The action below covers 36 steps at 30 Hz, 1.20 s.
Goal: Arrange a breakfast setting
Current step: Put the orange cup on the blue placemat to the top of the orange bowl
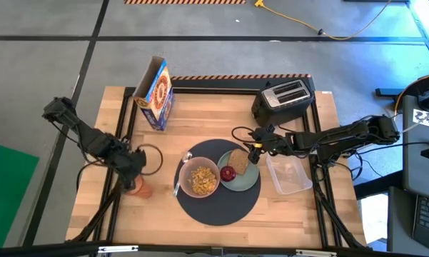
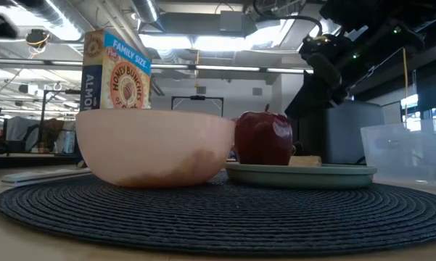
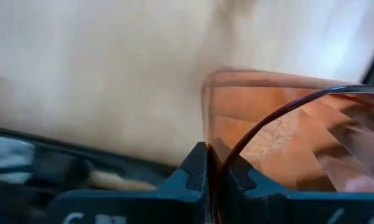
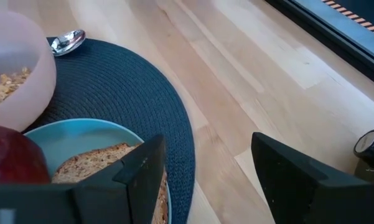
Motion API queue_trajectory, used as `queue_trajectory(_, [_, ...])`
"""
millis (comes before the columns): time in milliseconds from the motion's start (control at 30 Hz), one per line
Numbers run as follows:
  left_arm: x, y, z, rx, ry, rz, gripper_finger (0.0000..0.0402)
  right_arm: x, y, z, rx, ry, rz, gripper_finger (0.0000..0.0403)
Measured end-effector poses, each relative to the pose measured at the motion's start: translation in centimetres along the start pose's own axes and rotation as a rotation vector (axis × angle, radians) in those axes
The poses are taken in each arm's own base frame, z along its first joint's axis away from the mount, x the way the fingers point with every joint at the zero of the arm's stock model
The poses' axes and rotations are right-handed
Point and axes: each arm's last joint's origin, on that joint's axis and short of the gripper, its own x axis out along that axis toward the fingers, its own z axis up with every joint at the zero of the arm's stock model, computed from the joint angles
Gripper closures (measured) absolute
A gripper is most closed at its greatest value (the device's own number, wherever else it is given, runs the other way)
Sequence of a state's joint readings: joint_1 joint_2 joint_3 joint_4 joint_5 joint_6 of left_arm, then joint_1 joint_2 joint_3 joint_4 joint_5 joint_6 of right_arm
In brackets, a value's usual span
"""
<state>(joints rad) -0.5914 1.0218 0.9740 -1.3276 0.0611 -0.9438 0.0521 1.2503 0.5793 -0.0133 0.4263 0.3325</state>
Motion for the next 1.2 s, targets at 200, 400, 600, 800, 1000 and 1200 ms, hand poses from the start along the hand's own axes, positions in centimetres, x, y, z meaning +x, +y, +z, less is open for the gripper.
queue_trajectory(200, [-5.4, 0.6, 1.3, -0.085, -0.322, 0.12, 0.0398, 0.0, 0.1, 0.1, -0.009, -0.012, 0.013, 0.0173])
queue_trajectory(400, [-7.6, 1.5, 4.6, -0.299, -0.521, 0.229, 0.0399, 0.0, 0.1, 0.2, -0.014, -0.012, 0.024, 0.0173])
queue_trajectory(600, [-7.6, 2.7, 10.5, -0.374, -0.523, 0.298, 0.0398, 0.0, 0.2, 0.3, -0.012, -0.017, 0.026, 0.0173])
queue_trajectory(800, [-7.0, 5.1, 16.7, -0.378, -0.463, 0.191, 0.0396, 0.0, 0.1, 0.3, -0.043, -0.017, 0.008, 0.0173])
queue_trajectory(1000, [-5.3, 8.1, 21.2, -0.383, -0.337, 0.16, 0.0395, 0.0, -0.2, 0.0, -0.067, -0.007, -0.064, 0.0173])
queue_trajectory(1200, [-3.9, 9.9, 24.3, -0.34, -0.269, 0.11, 0.0396, -0.8, -0.5, 0.7, -0.085, -0.062, -0.119, 0.0173])
